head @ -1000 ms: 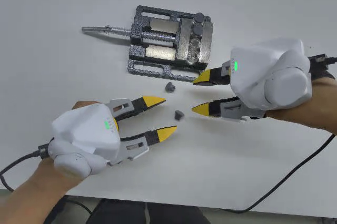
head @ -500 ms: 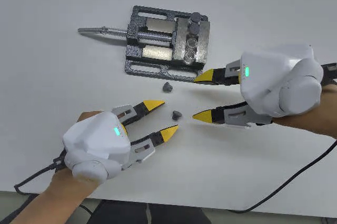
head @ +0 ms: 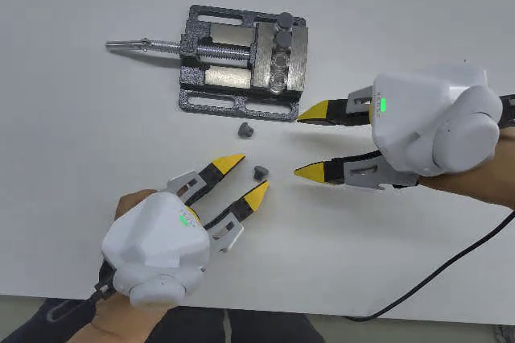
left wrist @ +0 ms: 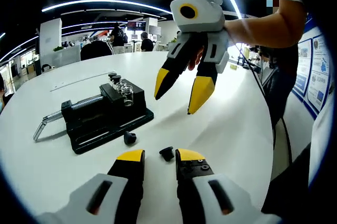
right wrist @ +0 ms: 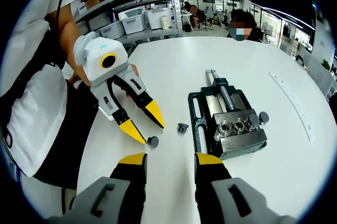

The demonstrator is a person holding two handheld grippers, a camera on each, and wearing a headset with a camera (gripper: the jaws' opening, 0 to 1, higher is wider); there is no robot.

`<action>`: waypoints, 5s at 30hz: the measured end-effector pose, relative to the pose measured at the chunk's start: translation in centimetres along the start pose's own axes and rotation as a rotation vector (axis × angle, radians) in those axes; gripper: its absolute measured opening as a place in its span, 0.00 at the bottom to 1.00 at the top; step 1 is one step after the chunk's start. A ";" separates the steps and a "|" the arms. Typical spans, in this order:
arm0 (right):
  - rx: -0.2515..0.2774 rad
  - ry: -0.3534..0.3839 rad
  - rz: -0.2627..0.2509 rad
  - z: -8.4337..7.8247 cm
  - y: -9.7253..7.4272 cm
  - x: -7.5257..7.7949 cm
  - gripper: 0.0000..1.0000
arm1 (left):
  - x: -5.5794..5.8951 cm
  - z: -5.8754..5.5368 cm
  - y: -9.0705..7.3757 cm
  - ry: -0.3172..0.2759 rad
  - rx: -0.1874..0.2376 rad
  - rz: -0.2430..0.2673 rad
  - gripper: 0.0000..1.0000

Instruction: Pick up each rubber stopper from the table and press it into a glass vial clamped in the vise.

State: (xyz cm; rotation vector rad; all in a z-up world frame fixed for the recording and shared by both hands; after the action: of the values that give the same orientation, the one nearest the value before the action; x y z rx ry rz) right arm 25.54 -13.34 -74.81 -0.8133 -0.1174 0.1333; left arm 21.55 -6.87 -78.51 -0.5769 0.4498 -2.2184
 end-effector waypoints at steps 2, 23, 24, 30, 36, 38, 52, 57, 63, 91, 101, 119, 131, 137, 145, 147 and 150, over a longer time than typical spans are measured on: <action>0.001 -0.002 -0.001 0.0 0.0 0.0 0.36 | -0.1 -0.1 0.0 -0.016 -0.007 0.020 0.18; -0.003 -0.005 -0.009 0.3 0.0 0.2 0.34 | 0.6 -0.8 1.1 -0.027 -0.064 0.028 0.07; -0.003 -0.005 -0.010 0.3 0.0 0.3 0.34 | 0.6 -0.8 1.0 -0.017 -0.068 0.028 0.04; -0.008 -0.003 -0.010 0.3 0.1 0.3 0.33 | 0.1 -0.8 0.8 -0.004 -0.070 0.004 0.04; -0.010 -0.005 -0.008 0.5 0.2 0.2 0.33 | -0.4 -0.7 0.6 0.005 -0.079 -0.089 0.04; -0.011 -0.007 -0.007 0.5 0.2 0.2 0.33 | -0.7 -0.6 0.5 0.031 -0.087 -0.123 0.04; -0.023 -0.005 0.000 0.4 0.3 -0.6 0.33 | -1.7 -0.7 0.2 0.132 -0.138 -0.379 0.04; -0.024 -0.004 -0.001 0.6 0.4 -0.6 0.33 | -1.7 -0.6 0.2 0.175 -0.151 -0.443 0.03; -0.028 -0.006 -0.001 0.8 0.5 -0.8 0.32 | -1.6 0.3 0.0 0.149 -0.110 -0.491 0.03; -0.043 -0.076 0.009 2.8 0.1 0.6 0.29 | -2.1 4.8 -0.5 0.185 -0.001 -0.557 0.03; -0.047 -0.121 0.015 4.0 -0.1 2.2 0.28 | -2.6 7.1 -0.7 0.222 0.036 -0.587 0.03; -0.039 -0.201 0.028 6.4 -1.1 4.1 0.24 | -2.6 9.8 -0.6 0.270 0.099 -0.606 0.03; -0.021 -0.218 0.045 6.7 -0.9 4.2 0.20 | -2.6 10.7 -0.6 0.293 0.136 -0.627 0.03; -0.005 -0.223 0.054 6.8 -0.9 4.2 0.18 | -2.4 10.9 -0.6 0.296 0.147 -0.641 0.03; 0.009 -0.232 0.059 7.1 -1.0 4.4 0.16 | -2.5 11.2 -0.6 0.289 0.164 -0.649 0.03; 0.009 -0.232 0.061 7.0 -0.9 4.4 0.15 | -2.5 11.2 -0.7 0.290 0.166 -0.650 0.03; 0.013 -0.230 0.066 7.0 -0.9 4.4 0.16 | -2.5 11.4 -0.8 0.288 0.177 -0.656 0.03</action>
State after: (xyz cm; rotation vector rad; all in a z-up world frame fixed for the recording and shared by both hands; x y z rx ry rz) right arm 28.82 -8.22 -69.12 -0.7869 -0.3067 0.2899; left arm 28.66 -5.97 -69.24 -0.3348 0.2155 -2.9543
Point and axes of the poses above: the centre of the closed fingertips' face, and the gripper's own axes: y roughly forward along the fingers, x roughly to its right, z roughly out of its top, the point moved 2 cm from there along -y, roughly backward along the fingers, and after that the axes turned 14 degrees about -y, right-handed, at the moved point
